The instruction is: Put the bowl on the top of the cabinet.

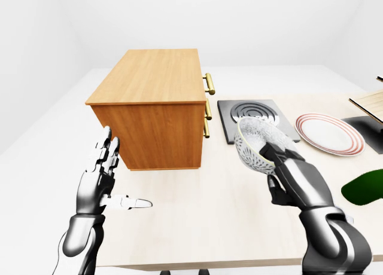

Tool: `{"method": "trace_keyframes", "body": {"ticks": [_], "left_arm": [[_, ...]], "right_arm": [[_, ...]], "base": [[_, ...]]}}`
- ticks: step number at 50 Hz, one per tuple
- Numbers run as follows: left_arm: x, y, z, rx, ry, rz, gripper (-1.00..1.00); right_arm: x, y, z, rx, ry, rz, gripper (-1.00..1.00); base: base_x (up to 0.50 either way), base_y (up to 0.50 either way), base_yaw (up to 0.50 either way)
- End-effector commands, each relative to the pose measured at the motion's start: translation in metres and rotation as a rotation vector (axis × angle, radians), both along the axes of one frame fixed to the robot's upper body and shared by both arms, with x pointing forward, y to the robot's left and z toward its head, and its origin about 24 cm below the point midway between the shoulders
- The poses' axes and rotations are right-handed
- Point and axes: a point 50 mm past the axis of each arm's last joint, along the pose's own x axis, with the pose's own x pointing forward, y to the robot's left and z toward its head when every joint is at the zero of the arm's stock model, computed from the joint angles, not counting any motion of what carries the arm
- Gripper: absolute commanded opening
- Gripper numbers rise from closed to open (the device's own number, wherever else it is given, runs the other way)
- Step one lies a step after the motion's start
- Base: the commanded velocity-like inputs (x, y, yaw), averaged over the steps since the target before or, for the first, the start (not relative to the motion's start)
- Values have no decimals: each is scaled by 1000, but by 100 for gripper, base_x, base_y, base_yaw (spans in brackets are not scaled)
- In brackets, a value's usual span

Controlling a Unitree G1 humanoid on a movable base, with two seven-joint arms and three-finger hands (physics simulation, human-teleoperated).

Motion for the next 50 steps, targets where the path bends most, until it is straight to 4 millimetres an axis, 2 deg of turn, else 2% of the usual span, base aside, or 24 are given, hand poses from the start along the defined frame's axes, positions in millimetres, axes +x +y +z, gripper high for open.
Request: {"method": "trace_keyframes", "body": {"ticks": [1,2,5,7,9,10,15,19,20,23,28,33,34,42,47,48,50], "left_arm": [[-2,0,3,0,-13,-1,100],[-2,0,3,0,-13,-1,100],[-2,0,3,-1,-10,-2,100],[-1,0,0,-1,-1,-2,100],[-1,0,0,-1,0,-2,100],[-1,0,0,-1,-1,-2,100],[0,0,0,-2,-1,-3,100],[0,0,-1,-2,4,-4,100],[0,-1,-1,-2,6,-6,100],[-1,-1,2,-3,-7,-9,100],[0,0,0,-6,1,-8,100],[0,0,-1,-7,4,-9,100],[0,-1,0,-9,2,-10,100],[-1,0,4,-12,-15,-14,100],[-1,0,4,-12,-15,-14,100],[-1,0,4,-15,-15,-16,100],[-1,0,3,-16,-14,-17,100]], "right_arm": [[36,24,89,-201,-346,197,-100],[36,24,89,-209,-340,202,-100],[71,22,107,-266,-317,216,-100],[89,19,111,-280,-277,213,-100],[97,18,114,-288,-263,209,-100],[115,13,123,-307,-230,185,-100],[165,0,137,-315,-100,101,-100],[171,-2,140,-318,-95,79,-100],[197,-8,152,-366,-94,-19,-100],[219,-11,162,-393,-84,-103,-100],[232,0,173,-468,-85,-139,-100],[234,6,178,-487,-93,-136,-100],[237,19,183,-547,-110,-123,-100],[242,40,184,-619,-135,-92,-100],[242,40,184,-619,-135,-92,-100],[243,55,192,-643,-173,-67,-100],[243,60,195,-647,-186,-60,-100]], "base": [[0,0,0],[0,0,0],[0,0,0],[0,0,0],[0,0,0],[0,0,0],[0,0,0],[0,0,0],[0,0,0],[0,0,0],[0,0,0],[0,0,0],[0,0,0],[0,0,0],[0,0,0],[0,0,0],[0,0,0]]}}
